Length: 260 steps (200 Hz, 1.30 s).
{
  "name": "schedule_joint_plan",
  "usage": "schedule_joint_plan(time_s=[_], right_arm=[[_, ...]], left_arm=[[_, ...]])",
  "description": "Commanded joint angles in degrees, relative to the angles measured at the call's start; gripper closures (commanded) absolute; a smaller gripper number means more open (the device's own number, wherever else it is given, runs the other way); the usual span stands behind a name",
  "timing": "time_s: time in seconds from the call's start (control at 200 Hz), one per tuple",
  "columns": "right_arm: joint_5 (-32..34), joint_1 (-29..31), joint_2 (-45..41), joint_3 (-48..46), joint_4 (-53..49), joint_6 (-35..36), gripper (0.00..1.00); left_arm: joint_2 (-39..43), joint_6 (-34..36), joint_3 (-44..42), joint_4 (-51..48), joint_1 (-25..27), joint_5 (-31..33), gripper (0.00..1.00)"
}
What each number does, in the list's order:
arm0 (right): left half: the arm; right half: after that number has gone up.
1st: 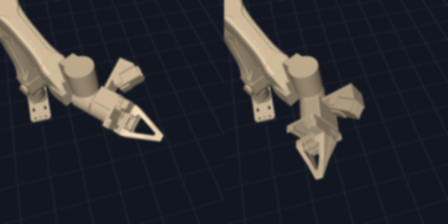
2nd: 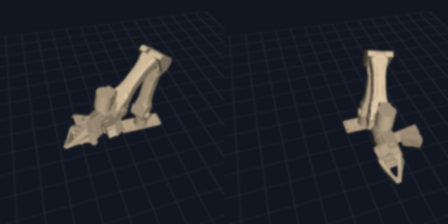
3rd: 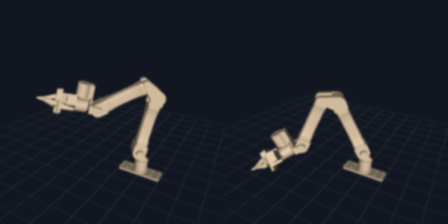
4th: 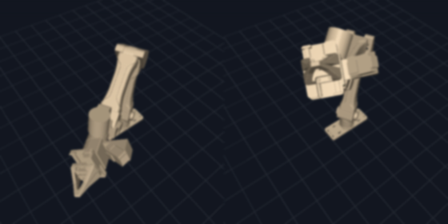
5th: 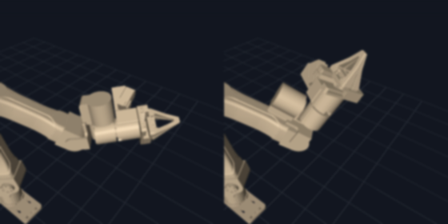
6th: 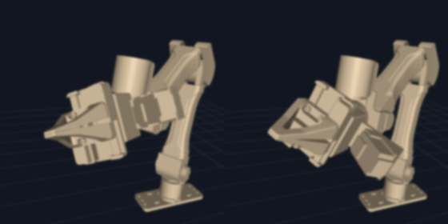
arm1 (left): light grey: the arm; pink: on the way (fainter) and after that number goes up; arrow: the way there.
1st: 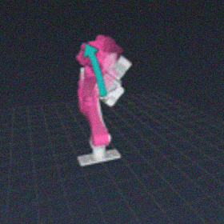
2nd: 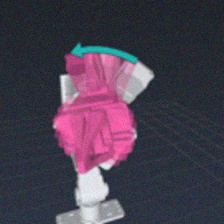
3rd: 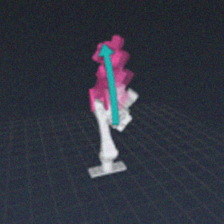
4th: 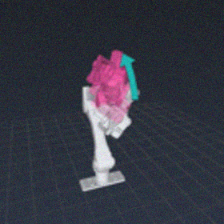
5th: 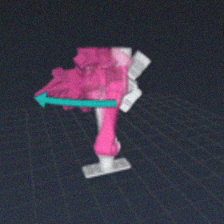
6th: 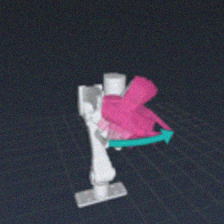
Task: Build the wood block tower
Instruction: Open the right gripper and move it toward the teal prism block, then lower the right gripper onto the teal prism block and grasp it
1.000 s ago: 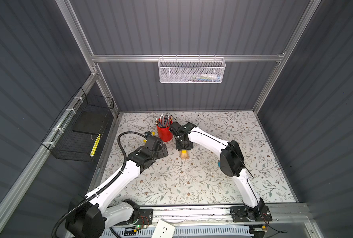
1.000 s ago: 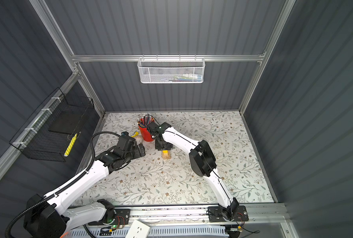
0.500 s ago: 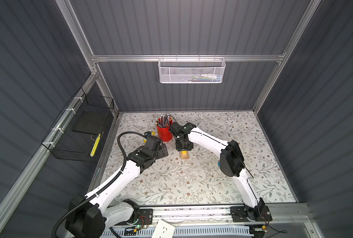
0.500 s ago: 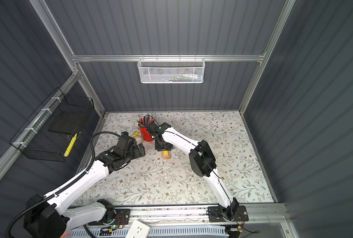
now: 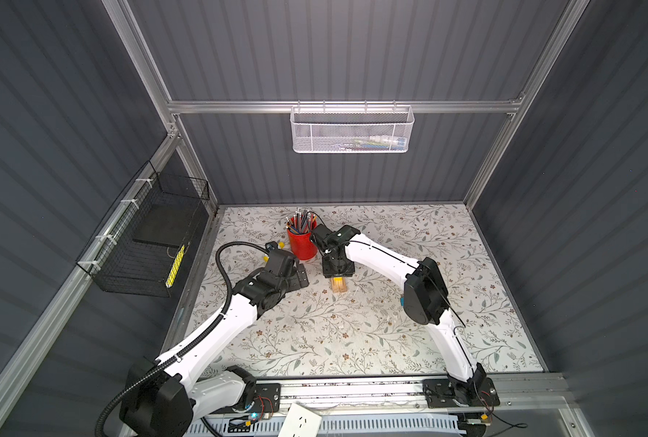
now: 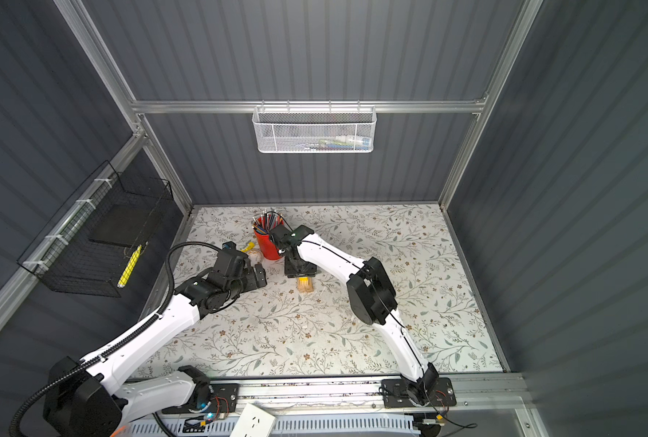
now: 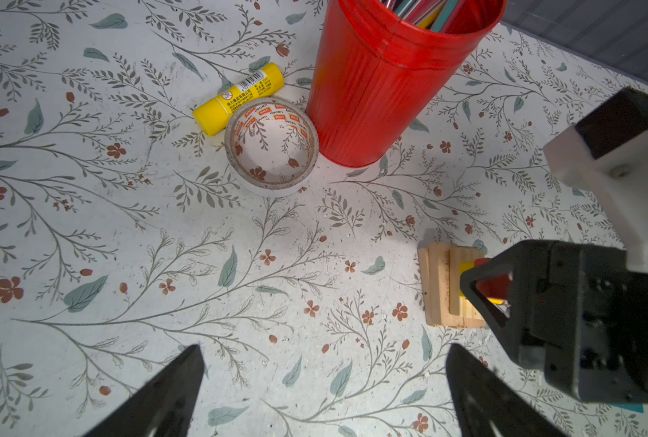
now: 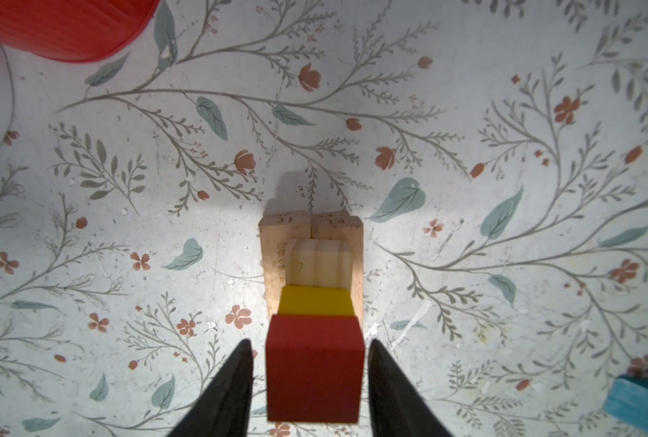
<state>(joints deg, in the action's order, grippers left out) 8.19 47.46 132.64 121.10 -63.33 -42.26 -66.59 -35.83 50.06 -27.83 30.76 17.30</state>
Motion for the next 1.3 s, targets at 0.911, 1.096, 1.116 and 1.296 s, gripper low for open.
schedule_joint_plan(time_s=[0.911, 1.096, 1.116, 1.296], right_arm=[[4.2, -8.8, -48.5, -57.0, 5.8, 3.0, 0.07], [3.1, -11.8, -49.4, -67.0, 8.1, 2.9, 0.07], [3.1, -12.4, -49.2, -67.7, 8.3, 2.9, 0.07], [3.8, -16.7, -46.4, -70.5, 12.1, 4.8, 0.07]], left_arm=[[-1.1, -2.1, 1.6, 5.2, 11.4, -5.2, 0.00], [-3.5, -3.9, 1.3, 7.5, 13.7, -4.8, 0.00], [-3.8, -4.0, 1.4, 7.8, 13.7, -4.9, 0.00], [-5.4, -4.9, 1.9, 8.8, 14.7, -4.7, 0.00]])
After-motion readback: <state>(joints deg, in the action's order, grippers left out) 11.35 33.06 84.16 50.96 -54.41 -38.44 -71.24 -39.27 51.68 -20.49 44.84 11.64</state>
